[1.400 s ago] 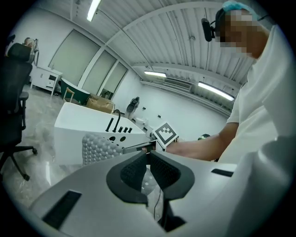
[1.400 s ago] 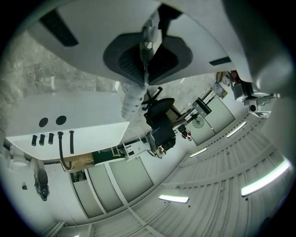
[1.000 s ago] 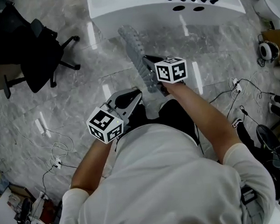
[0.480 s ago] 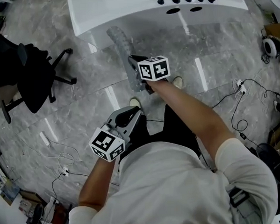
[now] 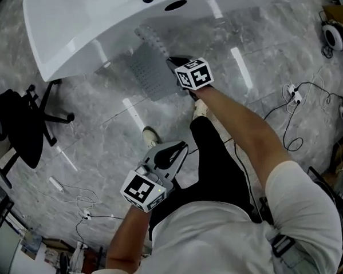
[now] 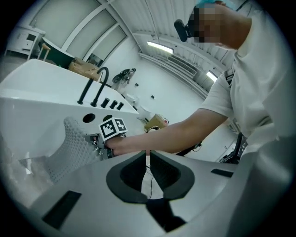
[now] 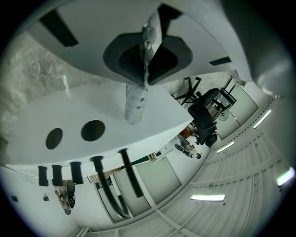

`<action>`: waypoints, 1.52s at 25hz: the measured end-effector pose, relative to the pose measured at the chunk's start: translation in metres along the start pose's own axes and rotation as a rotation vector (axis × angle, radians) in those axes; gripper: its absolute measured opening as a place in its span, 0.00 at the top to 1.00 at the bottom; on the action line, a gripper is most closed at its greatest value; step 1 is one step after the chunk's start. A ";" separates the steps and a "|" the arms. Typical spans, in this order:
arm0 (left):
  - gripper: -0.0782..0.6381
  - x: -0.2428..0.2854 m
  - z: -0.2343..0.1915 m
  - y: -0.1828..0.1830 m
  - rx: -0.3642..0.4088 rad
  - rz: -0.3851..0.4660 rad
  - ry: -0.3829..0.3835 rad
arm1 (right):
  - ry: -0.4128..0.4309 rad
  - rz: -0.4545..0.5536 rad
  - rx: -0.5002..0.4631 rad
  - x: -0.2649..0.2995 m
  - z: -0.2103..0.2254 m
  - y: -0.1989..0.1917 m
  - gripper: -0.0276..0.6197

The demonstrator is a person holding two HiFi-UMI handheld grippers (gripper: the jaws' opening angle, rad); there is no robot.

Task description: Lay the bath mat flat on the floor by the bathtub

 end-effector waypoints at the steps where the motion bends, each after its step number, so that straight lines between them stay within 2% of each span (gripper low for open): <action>1: 0.84 0.020 -0.001 0.000 0.001 -0.014 -0.022 | -0.025 -0.002 0.000 -0.002 0.030 -0.003 0.89; 5: 0.84 0.088 -0.006 -0.003 0.015 -0.084 -0.087 | -0.100 -0.010 0.025 -0.018 0.137 -0.023 0.89; 10: 0.84 0.158 -0.015 -0.011 0.035 -0.183 -0.147 | -0.133 -0.047 -0.006 -0.034 0.256 -0.043 0.89; 15: 0.84 0.217 -0.036 -0.024 0.112 -0.265 -0.149 | -0.207 -0.082 -0.036 -0.044 0.365 -0.061 0.89; 20: 0.84 0.271 -0.055 -0.030 0.127 -0.302 -0.153 | -0.276 -0.113 -0.041 -0.057 0.451 -0.075 0.88; 27: 0.84 0.311 -0.067 -0.025 0.142 -0.330 -0.174 | -0.376 -0.166 -0.096 -0.074 0.517 -0.083 0.82; 29: 0.84 0.317 -0.068 -0.027 0.150 -0.352 -0.175 | -0.423 -0.150 -0.102 -0.083 0.534 -0.078 0.91; 31: 0.84 0.323 -0.066 -0.028 0.157 -0.360 -0.180 | -0.463 -0.136 -0.088 -0.098 0.548 -0.075 0.87; 38: 0.84 0.331 -0.042 -0.013 0.179 -0.365 -0.217 | -0.496 -0.152 -0.039 -0.150 0.546 -0.092 0.90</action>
Point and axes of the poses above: the fingertips, and each gripper's own axes: x forward along the fingers, z to its right, y out of its top, the point moved 2 cm from there along -x, backward along the fingers, and after that the axes turned 5 degrees about z, right-handed, at the moved point
